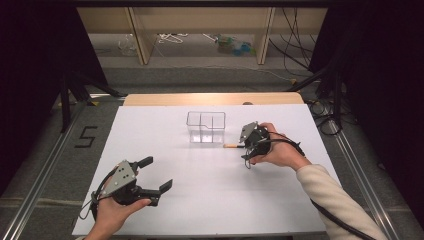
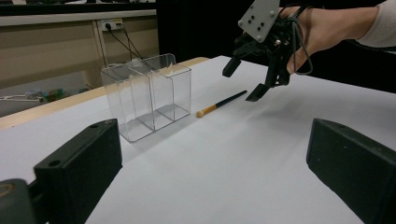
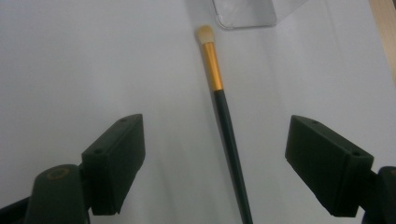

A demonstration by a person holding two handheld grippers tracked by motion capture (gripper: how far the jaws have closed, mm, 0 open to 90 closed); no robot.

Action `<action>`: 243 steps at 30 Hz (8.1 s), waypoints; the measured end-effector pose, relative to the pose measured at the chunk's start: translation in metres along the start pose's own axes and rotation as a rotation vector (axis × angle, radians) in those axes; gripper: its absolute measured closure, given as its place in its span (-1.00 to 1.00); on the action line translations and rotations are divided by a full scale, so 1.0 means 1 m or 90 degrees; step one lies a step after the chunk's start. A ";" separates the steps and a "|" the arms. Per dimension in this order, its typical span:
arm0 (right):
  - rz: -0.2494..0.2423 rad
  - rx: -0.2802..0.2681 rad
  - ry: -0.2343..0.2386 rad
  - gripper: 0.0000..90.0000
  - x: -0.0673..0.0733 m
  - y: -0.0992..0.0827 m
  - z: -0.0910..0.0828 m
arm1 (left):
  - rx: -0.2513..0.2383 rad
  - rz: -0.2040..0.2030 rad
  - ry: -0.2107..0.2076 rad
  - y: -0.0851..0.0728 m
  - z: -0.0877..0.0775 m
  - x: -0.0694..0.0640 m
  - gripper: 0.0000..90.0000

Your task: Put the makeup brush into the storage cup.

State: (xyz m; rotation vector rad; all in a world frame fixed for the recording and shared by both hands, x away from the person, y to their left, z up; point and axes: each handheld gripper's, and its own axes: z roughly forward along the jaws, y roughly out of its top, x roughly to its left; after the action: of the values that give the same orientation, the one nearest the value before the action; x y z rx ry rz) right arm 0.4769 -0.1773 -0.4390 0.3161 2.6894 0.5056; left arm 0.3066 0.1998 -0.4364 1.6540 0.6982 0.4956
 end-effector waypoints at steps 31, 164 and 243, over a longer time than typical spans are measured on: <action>-0.022 0.056 0.055 -0.45 -0.019 0.006 0.033 | 0.002 0.013 -0.003 0.000 0.000 0.001 -0.92; 0.016 -0.020 0.178 0.85 -0.013 0.010 -0.015 | 0.012 0.012 -0.002 -0.001 0.001 0.000 -0.91; 0.152 -0.292 0.185 0.85 0.018 -0.021 -0.031 | 0.018 0.017 0.001 -0.001 0.002 0.000 -0.89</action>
State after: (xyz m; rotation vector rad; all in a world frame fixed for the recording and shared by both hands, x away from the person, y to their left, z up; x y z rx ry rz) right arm 0.4452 -0.2003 -0.4266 0.4609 2.7086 1.3022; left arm 0.3084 0.1985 -0.4380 1.6920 0.6877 0.5074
